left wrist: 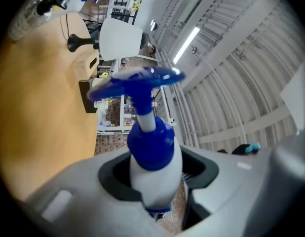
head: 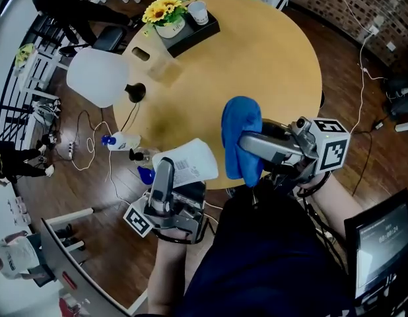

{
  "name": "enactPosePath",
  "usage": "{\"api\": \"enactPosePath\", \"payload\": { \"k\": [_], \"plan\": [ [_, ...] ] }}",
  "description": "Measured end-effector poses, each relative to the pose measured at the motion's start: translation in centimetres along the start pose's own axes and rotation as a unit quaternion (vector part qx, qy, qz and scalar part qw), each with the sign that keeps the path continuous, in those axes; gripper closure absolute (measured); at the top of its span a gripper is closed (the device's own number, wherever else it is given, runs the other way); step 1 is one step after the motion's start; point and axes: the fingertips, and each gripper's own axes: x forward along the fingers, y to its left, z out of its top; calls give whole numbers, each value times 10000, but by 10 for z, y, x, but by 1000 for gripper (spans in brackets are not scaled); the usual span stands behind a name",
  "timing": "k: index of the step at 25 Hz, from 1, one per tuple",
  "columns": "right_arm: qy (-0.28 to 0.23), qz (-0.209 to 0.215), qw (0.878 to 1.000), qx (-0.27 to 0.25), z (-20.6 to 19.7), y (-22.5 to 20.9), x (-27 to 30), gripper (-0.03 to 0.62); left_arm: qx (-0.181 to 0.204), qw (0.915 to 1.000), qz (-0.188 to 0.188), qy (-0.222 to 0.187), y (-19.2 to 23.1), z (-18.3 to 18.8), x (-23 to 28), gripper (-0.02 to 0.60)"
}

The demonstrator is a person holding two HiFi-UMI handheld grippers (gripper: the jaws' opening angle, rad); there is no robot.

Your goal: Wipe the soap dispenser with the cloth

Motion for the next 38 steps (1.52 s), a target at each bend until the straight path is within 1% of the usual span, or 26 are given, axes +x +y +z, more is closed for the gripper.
{"api": "enactPosePath", "payload": {
  "k": [4, 6, 10, 18, 20, 22, 24, 26, 27, 29, 31, 32, 34, 36, 38],
  "plan": [
    [748, 110, 9954, -593, -23, 16, 21, 493, 92, 9998, 104, 124, 2, -5, 0, 371],
    [900, 54, 9936, -679, -35, 16, 28, 493, 76, 9998, 126, 155, 2, -9, 0, 371],
    [731, -157, 9964, -397, -39, 1, 26, 493, 111, 9997, 160, 149, 3, -7, -1, 374],
    [735, -1033, 9918, -156, -50, -42, 2, 494, 68, 9998, 111, 115, -1, -6, -7, 374],
    [655, -1152, 9911, -107, -48, -48, -5, 494, 106, 9998, 118, 123, -2, -6, -6, 374],
    [495, -1092, 9927, -125, -37, -44, -10, 494, 177, 9996, 162, 144, -1, -6, -7, 373],
    [386, -914, 9946, -304, -23, -32, -12, 493, 241, 9993, 220, 161, 0, -5, -7, 374],
    [461, -636, 9947, -664, -12, -14, -9, 493, 291, 9990, 278, 190, 2, -4, -7, 374],
    [595, -462, 9929, -920, -10, -3, -7, 494, 302, 9989, 297, 205, 3, -4, -7, 374],
    [1040, -113, 9828, -1520, -18, 19, -1, 493, 272, 9990, 286, 219, 3, -4, -6, 374],
    [1568, 143, 9672, -1994, -37, 32, 5, 493, 218, 9993, 209, 240, 0, -4, -4, 374],
    [1788, 237, 9612, -2086, -48, 37, 8, 493, 200, 9993, 175, 259, -1, -5, -3, 373],
    [2014, 362, 9568, -2064, -64, 44, 13, 493, 190, 9992, 137, 325, -3, -8, 0, 373],
    [1958, 378, 9584, -2040, -67, 45, 17, 493, 196, 9989, 137, 403, -3, -12, 2, 374],
    [1817, 331, 9596, -2121, -61, 41, 18, 493, 240, 9984, 165, 485, -3, -16, 3, 374]
  ]
}}
